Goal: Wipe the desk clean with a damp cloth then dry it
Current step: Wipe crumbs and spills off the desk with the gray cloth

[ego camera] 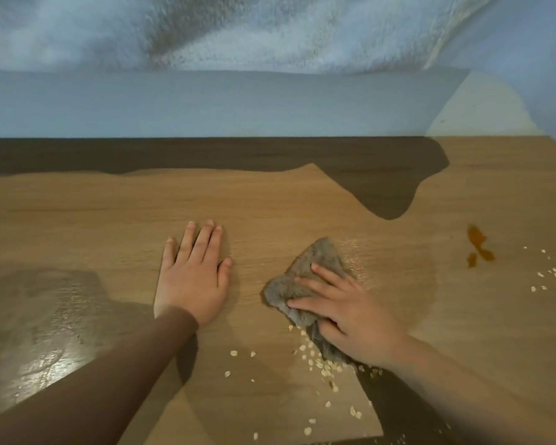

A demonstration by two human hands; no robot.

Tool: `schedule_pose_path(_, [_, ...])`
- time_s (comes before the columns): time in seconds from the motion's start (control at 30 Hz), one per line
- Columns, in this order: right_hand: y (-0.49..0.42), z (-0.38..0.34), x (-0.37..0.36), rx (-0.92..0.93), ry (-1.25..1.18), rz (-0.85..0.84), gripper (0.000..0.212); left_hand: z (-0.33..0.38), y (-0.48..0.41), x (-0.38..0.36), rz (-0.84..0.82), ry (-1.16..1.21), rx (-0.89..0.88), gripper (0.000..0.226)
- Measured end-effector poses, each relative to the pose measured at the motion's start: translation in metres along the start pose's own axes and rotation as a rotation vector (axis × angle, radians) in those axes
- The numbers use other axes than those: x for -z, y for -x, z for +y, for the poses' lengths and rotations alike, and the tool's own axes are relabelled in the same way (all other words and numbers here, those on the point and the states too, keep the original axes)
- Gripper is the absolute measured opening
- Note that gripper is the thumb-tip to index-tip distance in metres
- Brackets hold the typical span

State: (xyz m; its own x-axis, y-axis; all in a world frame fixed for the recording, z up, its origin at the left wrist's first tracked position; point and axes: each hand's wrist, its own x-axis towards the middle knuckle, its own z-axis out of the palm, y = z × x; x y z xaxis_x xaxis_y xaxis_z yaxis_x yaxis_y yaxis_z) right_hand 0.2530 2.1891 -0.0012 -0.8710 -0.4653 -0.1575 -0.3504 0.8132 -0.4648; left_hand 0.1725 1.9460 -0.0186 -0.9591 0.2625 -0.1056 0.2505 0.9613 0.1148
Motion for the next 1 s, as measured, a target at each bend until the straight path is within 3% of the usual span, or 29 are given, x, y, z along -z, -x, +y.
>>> schedule_pose_path(0.1, [-0.016, 0.016, 0.015, -0.061, 0.048, 0.075, 0.047, -0.001, 0.002, -0.002, 0.01, -0.013, -0.022, 0.075])
schedule_pose_path(0.2, [-0.06, 0.025, 0.032, -0.37, 0.065, 0.167, 0.048, -0.007, 0.01, -0.005, 0.026, -0.013, -0.081, 0.073])
schedule_pose_path(0.27, [-0.072, 0.012, 0.028, -0.472, 0.055, 0.183, 0.05, -0.014, 0.024, -0.01, 0.016, -0.069, -0.164, 0.066])
schedule_pose_path(0.33, [-0.061, -0.014, 0.016, -0.356, 0.077, 0.144, 0.05, -0.025, 0.042, -0.013, 0.002, -0.108, -0.218, 0.059])
schedule_pose_path(0.43, [-0.023, -0.048, -0.002, -0.04, 0.093, -0.044, 0.051, -0.043, 0.067, -0.014, -0.024, -0.111, -0.235, 0.055])
schedule_pose_path(0.5, [-0.017, -0.036, 0.006, -0.005, 0.137, -0.11, 0.051, -0.051, 0.078, -0.014, 0.002, -0.126, -0.239, 0.054])
schedule_pose_path(0.67, [-0.078, -0.001, 0.022, -0.427, 0.034, 0.148, 0.045, -0.055, 0.086, -0.017, 0.059, -0.135, -0.222, 0.053])
schedule_pose_path(0.73, [-0.096, -0.012, 0.016, -0.492, 0.022, 0.183, 0.044, -0.054, 0.086, -0.018, 0.072, -0.135, -0.232, 0.052])
schedule_pose_path(0.87, [-0.078, -0.053, -0.006, -0.207, 0.076, 0.135, 0.045, -0.055, 0.084, -0.015, 0.049, -0.101, -0.214, 0.051])
schedule_pose_path(1.0, [-0.027, -0.074, -0.024, 0.027, 0.007, -0.082, 0.045, -0.053, 0.093, -0.012, 0.067, -0.021, -0.092, 0.049])
